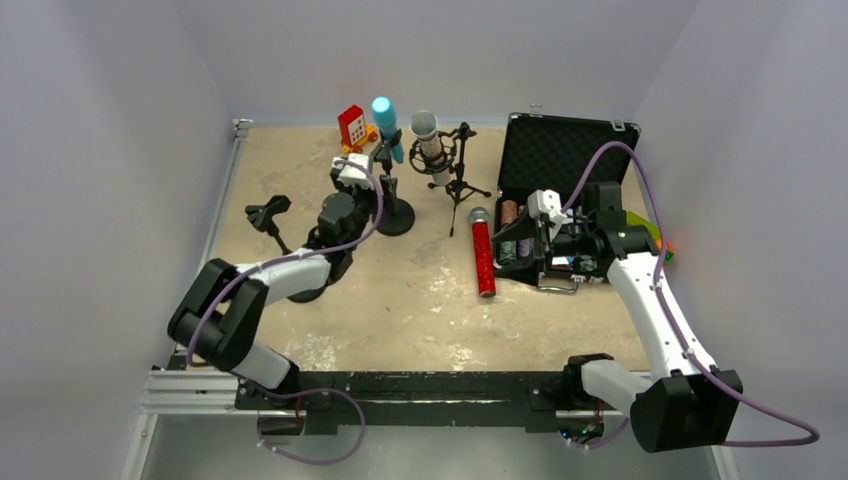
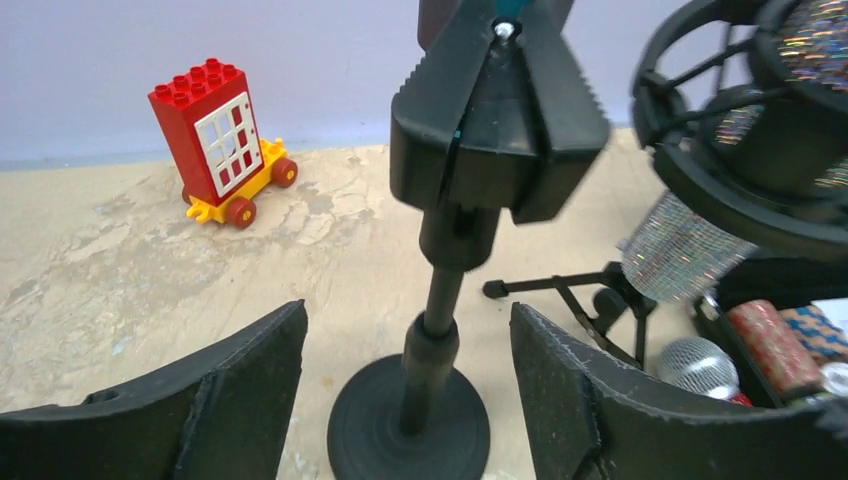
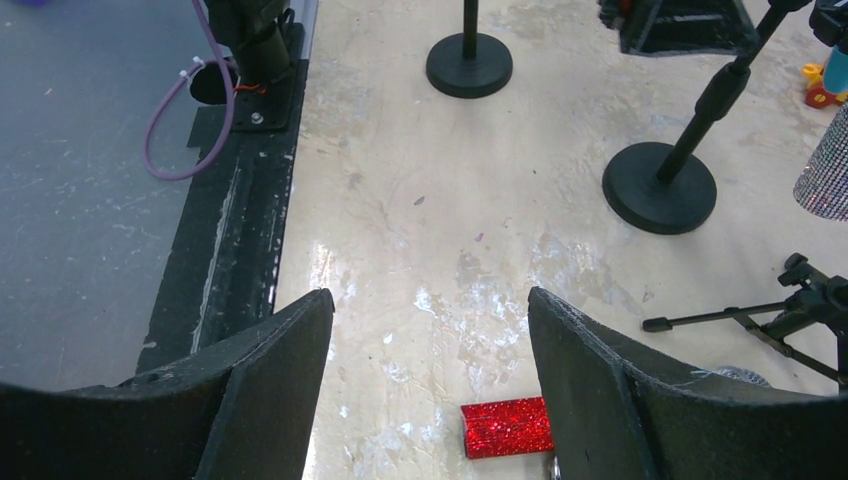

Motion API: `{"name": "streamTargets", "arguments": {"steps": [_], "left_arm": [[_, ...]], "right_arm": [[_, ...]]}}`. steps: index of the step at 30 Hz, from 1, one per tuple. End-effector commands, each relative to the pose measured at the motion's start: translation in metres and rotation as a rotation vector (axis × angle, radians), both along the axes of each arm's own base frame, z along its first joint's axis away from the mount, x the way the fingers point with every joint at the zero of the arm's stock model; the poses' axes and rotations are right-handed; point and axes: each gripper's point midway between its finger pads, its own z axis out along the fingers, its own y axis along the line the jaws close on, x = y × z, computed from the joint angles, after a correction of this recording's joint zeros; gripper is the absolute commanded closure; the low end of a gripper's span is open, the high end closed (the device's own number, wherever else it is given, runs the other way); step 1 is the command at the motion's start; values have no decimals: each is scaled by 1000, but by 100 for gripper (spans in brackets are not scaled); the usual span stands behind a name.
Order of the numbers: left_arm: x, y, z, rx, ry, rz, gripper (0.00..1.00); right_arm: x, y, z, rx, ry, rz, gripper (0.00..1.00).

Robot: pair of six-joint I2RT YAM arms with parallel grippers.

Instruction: Attach the microphones to the stand

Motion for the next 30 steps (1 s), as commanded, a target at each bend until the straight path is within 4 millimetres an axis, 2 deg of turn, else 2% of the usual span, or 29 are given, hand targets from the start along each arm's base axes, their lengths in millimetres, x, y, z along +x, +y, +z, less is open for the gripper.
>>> {"name": "streamTargets", "arguments": {"steps": [1,5,8,12,16,19,21,24,26,27,30], "left_arm": [[-34,1,19,-91,10,-78,20],[-69,0,-1,-111,144,-153,18],[-104,-8,-15,-95,298,-255,18],[-159,-18,-10,-36,409,-420,17],[-211,-7,25,-40,452,-506,17],[-245,16,62,4,463,-511,16],[-258,37,85,60,445,-475,14],[-263,66,117,160,432,-380,13],[-259,85,136,234,429,-303,13],[-256,96,153,269,407,-254,13],[-241,121,168,393,452,-131,13]], "right_arm": [[-2,-1,7,23,-28,11,25],[-1,-2,7,21,-30,7,25],[0,-3,6,15,-33,0,25],[2,-5,5,-3,-43,-16,25],[4,-7,3,-22,-51,-32,25],[3,-8,6,-21,-64,-36,25],[2,-8,7,-18,-72,-36,25],[1,-9,9,-16,-75,-36,25],[0,-9,10,-16,-81,-36,25],[-1,-9,11,-16,-84,-35,25],[-2,-9,13,-11,-91,-37,25]]}}
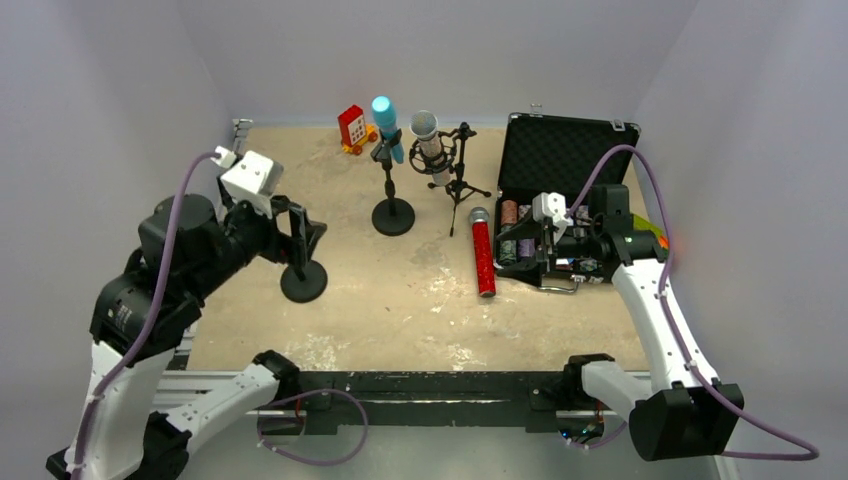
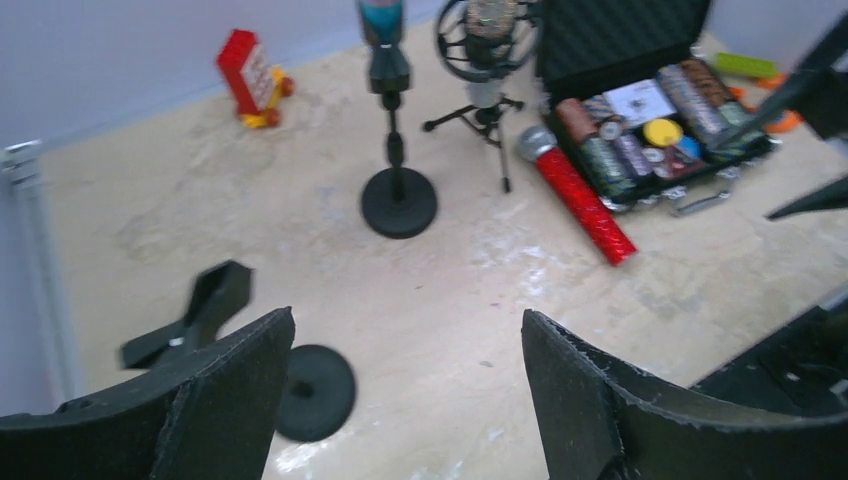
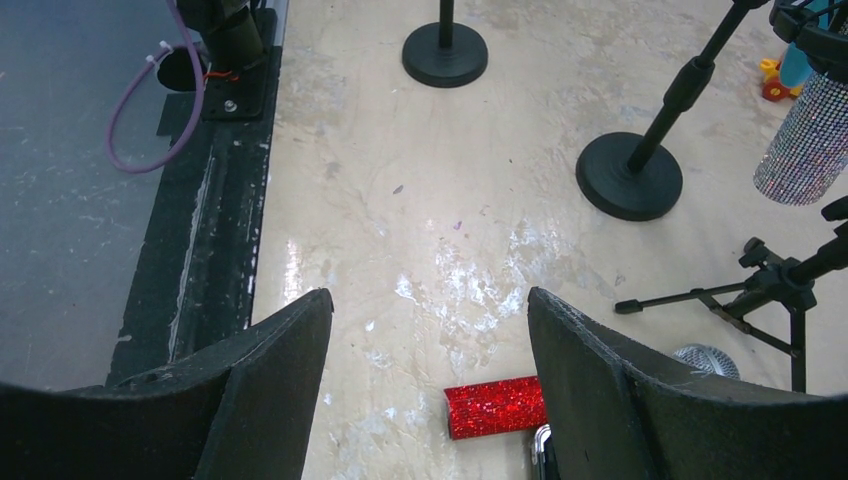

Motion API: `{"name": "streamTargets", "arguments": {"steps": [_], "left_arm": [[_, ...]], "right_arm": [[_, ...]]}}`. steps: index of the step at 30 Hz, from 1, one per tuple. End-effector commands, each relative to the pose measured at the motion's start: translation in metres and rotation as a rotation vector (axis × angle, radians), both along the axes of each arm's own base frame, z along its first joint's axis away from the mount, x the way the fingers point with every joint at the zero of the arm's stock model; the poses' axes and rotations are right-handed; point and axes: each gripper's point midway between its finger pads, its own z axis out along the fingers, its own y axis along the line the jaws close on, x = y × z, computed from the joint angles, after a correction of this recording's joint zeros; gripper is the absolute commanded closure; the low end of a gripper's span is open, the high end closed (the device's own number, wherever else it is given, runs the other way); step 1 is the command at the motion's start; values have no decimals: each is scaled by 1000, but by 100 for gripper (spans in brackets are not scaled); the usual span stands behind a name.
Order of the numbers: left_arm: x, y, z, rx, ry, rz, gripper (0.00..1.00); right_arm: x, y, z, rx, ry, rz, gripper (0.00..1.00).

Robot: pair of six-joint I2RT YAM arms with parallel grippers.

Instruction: Attach the microphones to the stand

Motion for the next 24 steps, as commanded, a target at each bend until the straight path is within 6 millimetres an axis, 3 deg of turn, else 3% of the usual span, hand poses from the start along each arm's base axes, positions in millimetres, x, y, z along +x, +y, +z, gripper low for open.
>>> {"name": "streamTargets", "arguments": {"steps": [1,5,9,15,20,24], "left_arm": [[16,55,-24,373,149,187,12],[33,69,-12,499,193,249,12],[50,76,-15,563,234,285,12],[80,77,-30,603,264,275,12],[92,79,-50,622,316,241,12],[94,77,-68,603,378,219,23]], "right_arm": [[-4,0,11,16,-46,10,25],[-3,-1,11,16,-42,7,25],[-3,0,11,20,-38,11,25],[-2,-1,9,19,-32,10,25],[-1,-1,8,18,-29,8,25],[-1,-1,8,17,-26,6,25]]}}
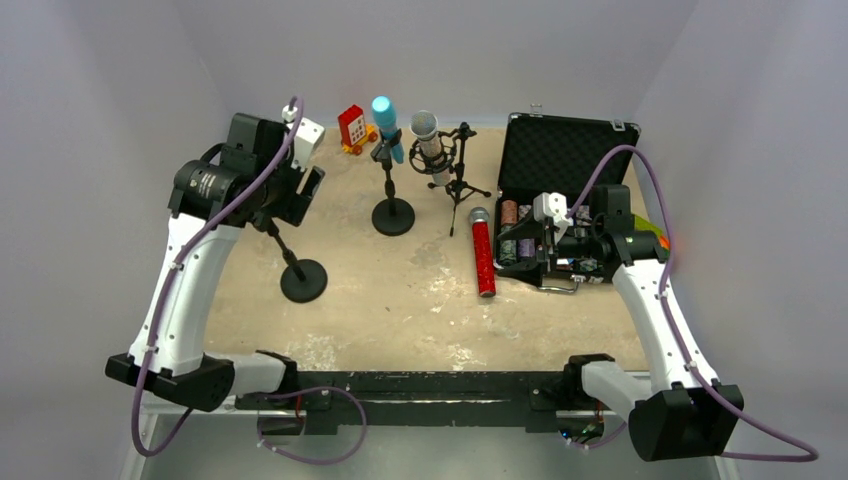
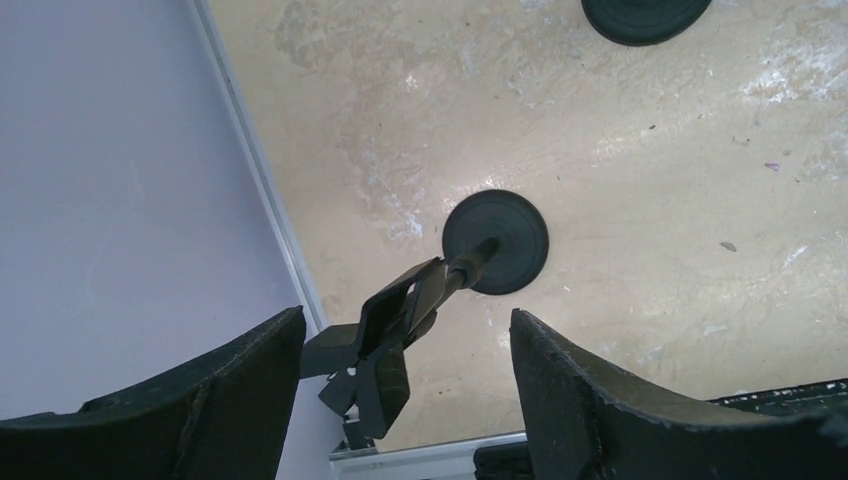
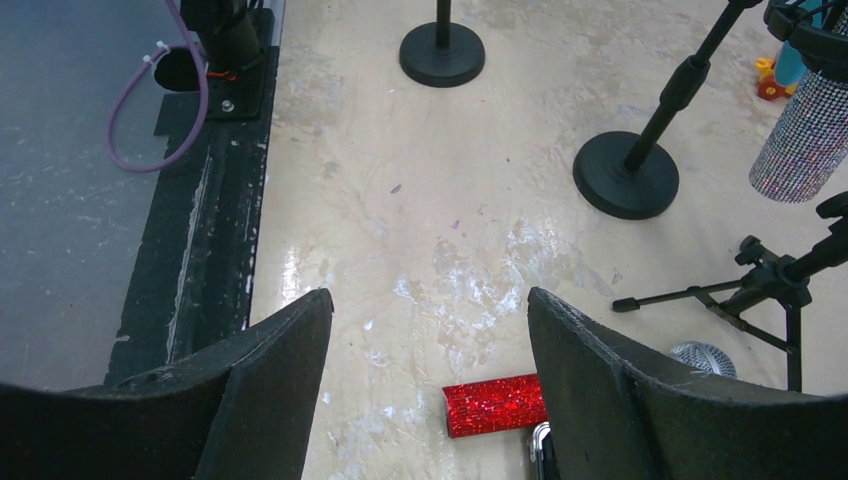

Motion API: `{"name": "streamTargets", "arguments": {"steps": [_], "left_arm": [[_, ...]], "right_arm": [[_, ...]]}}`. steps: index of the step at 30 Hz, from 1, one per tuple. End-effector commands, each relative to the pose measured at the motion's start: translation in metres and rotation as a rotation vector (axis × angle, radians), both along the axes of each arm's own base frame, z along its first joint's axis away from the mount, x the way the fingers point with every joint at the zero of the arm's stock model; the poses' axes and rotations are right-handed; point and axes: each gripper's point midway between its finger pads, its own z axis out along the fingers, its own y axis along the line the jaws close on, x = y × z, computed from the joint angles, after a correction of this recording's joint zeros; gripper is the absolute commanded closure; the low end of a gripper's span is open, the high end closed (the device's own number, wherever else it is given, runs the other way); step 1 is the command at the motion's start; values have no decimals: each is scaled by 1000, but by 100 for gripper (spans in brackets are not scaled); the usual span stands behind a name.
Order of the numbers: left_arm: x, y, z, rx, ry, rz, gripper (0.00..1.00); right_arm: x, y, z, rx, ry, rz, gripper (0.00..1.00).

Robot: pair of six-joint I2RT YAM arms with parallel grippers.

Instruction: Attach the microphones to the stand

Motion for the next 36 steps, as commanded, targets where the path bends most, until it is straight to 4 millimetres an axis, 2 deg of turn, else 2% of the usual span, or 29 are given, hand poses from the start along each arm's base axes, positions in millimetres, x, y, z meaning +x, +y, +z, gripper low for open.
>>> {"name": "streamTargets", "arguments": {"steps": [1,6,9,11,13,15,18,23,28,31,36], "left_arm": [[7,-5,-20,-28,61,-29,25],[6,-1,-42,-48,129,1,37],[7,1,-45,-43,142,11,57],[8,-2,-41,-61,134,2,84],[6,-11,-34,-106,120,-28,98],[2,-21,-26,-161,113,-59,100],[-8,-50,-13,-285,120,-163,100],[-31,-109,6,-419,133,-408,100],[-48,-173,16,-450,163,-606,100],[-48,-201,17,-420,160,-665,100],[-34,-237,9,-360,117,-697,100]], "right_arm": [[-1,1,7,16,-19,11,25],[0,1,6,18,-13,13,25],[0,1,6,18,-12,13,25],[0,1,6,18,-12,13,25],[0,1,6,17,-13,12,25],[1,0,6,16,-13,10,25],[1,0,5,15,-11,9,25],[2,0,4,12,-8,5,25],[4,-1,2,8,-4,0,25],[5,-2,2,6,-2,-4,25],[7,-3,0,3,2,-14,25]]}}
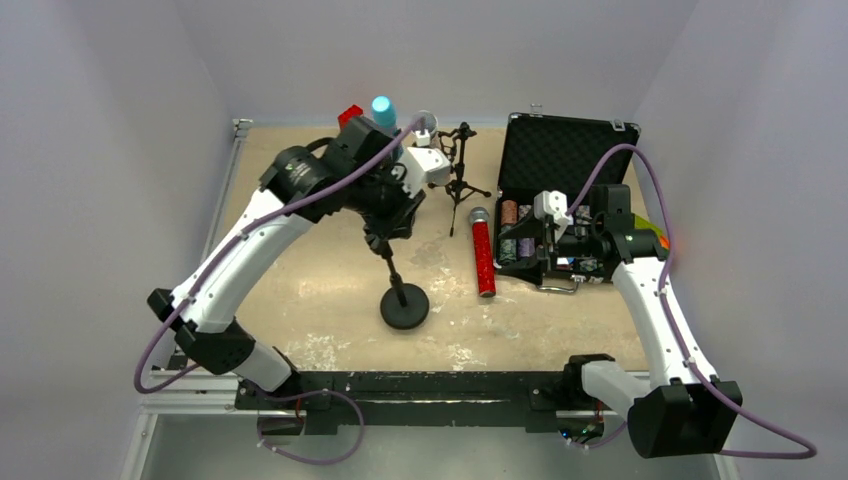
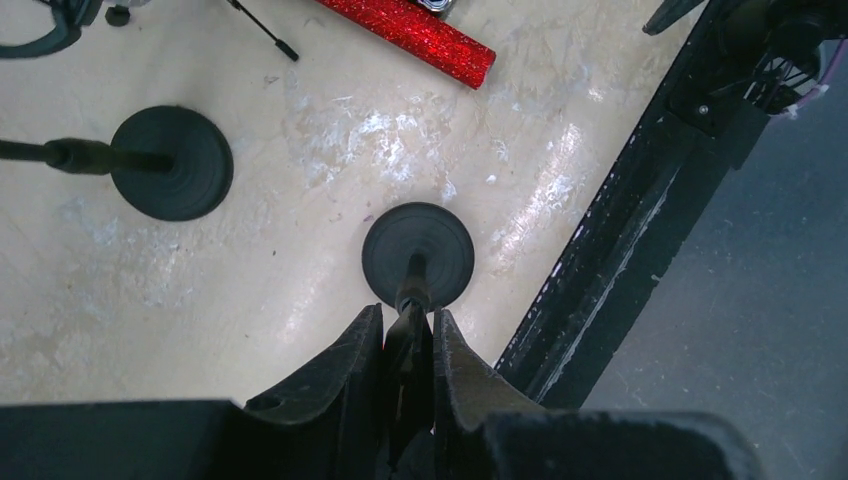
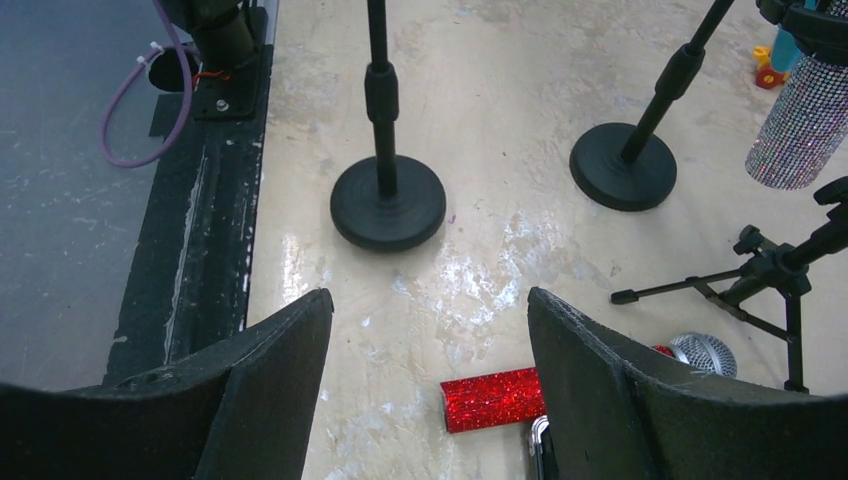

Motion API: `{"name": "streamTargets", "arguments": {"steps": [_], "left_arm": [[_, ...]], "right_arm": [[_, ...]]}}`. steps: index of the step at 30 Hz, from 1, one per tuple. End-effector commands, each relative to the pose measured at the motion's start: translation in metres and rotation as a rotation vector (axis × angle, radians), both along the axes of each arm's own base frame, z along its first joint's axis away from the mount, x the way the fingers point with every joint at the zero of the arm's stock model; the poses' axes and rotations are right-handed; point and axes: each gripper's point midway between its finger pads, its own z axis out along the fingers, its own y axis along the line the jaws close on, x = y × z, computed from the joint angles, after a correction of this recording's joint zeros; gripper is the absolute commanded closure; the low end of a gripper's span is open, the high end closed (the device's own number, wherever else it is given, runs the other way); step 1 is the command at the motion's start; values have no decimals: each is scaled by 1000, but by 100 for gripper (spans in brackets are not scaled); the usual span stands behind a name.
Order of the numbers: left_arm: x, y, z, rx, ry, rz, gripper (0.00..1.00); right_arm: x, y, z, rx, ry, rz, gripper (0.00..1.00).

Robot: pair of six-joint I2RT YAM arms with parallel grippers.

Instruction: Attach the microphones to the stand

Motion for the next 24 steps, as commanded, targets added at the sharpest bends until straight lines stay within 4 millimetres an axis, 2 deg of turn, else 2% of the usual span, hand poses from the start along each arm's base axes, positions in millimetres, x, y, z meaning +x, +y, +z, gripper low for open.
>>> {"name": "streamTargets", "arguments": {"steps": [1,7,12,18,21,24], "left_arm": [[22,-32,19,-46,-140,14,100],[26,-57,18,-61,-203,-5,100],[28,-62,1,-38,-165,11,99],[35,-66,-9,-32,-141,60,62],[39,-69,-3,-57,-158,71,47],[39,-73,12,-124,-172,99,38]], "right_arm": [[3,-1,2,6,-11,-3,25],[6,-3,0,0,-7,-11,25],[11,-4,-4,-9,15,-32,25],[20,-5,-9,-15,44,-70,25],[23,-5,-10,-16,62,-87,25],[26,-5,-13,-15,84,-98,25]]}}
